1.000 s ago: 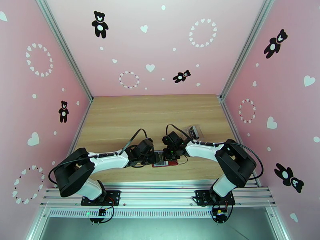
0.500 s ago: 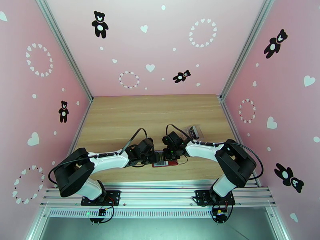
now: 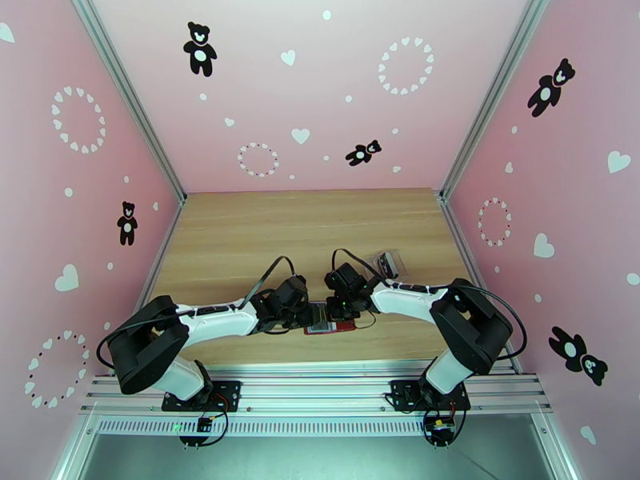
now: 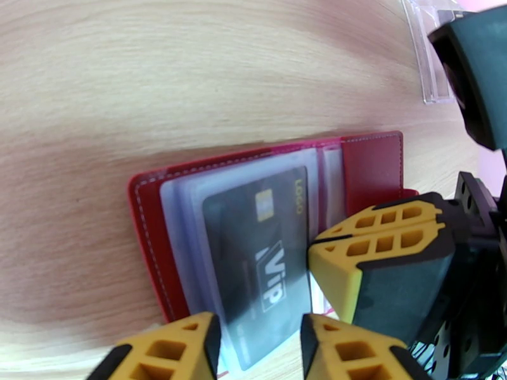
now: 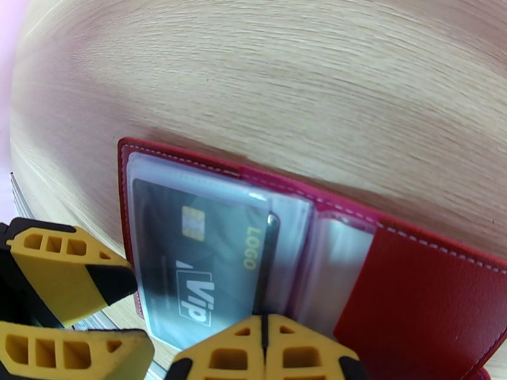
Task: Put the credit cards into the card holder
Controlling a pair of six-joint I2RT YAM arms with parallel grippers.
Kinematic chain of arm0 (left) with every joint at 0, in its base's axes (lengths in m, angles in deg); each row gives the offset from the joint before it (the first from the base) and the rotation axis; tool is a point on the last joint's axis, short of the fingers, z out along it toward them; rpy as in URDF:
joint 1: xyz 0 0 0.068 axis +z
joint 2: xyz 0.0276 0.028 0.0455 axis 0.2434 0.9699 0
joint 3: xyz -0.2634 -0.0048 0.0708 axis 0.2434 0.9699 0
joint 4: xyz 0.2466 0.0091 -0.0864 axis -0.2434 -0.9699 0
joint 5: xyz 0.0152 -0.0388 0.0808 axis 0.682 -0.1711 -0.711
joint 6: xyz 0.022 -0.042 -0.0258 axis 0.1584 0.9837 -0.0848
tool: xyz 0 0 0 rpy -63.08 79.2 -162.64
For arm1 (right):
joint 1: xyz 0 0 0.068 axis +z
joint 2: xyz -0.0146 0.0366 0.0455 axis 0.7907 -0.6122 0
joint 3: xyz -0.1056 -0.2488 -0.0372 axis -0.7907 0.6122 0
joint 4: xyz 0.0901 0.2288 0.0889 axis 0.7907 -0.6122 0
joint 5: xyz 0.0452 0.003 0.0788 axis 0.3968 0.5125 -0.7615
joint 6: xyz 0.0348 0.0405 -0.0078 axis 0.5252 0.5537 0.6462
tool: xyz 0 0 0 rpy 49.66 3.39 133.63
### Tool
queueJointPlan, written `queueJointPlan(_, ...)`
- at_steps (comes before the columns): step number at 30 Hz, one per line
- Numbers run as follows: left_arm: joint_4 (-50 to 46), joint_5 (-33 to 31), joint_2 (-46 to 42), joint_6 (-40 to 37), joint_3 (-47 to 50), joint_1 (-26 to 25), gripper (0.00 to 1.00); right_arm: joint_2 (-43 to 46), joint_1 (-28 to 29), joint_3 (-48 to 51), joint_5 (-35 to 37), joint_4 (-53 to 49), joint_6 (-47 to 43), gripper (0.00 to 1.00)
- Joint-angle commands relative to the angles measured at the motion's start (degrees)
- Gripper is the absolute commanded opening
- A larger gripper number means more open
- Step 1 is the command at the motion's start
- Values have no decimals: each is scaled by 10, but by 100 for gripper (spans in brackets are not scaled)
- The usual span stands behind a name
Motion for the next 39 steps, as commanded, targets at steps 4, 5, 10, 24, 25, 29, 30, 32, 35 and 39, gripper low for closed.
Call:
queueJointPlan(4,-3,3,11,-4,-15,-5,40,-26,2,20,24,-30,-6,0)
queueJointPlan(5,-4,4,13,-3,-15,-5,40,-26,2,20,24,-30,-6,0)
queueJointPlan(10,-2,6,13,-4,-16,-5,40,-27,3,22,24,-27,-6,0)
queueJointPlan(24,-29,-27,-8,0,-12,-5,39,-27,3,26,24,-22,-4,0)
queueJointPlan(25,-26,-22,-3,1,-14,-6,39,-27,3,27,24,-21,-4,0)
queueJointPlan(29,-21,-17,8,0,-20,-11,39,-26,2,29,23,-20,-4,0)
queueJointPlan(30,-19,-17,9,-1,-22,-12,39,-26,3,29,23,-21,-4,0)
queueJointPlan(32,-19,-16,7,-2,-22,-13,39,-26,3,30,24,-21,-4,0)
queueJointPlan(35,-20,-16,6,-2,-23,-14,39,-27,2,30,22,-19,-4,0)
queueJointPlan(39,-20,-16,10,-3,-24,-14,39,-28,2,29,22,-18,-4,0)
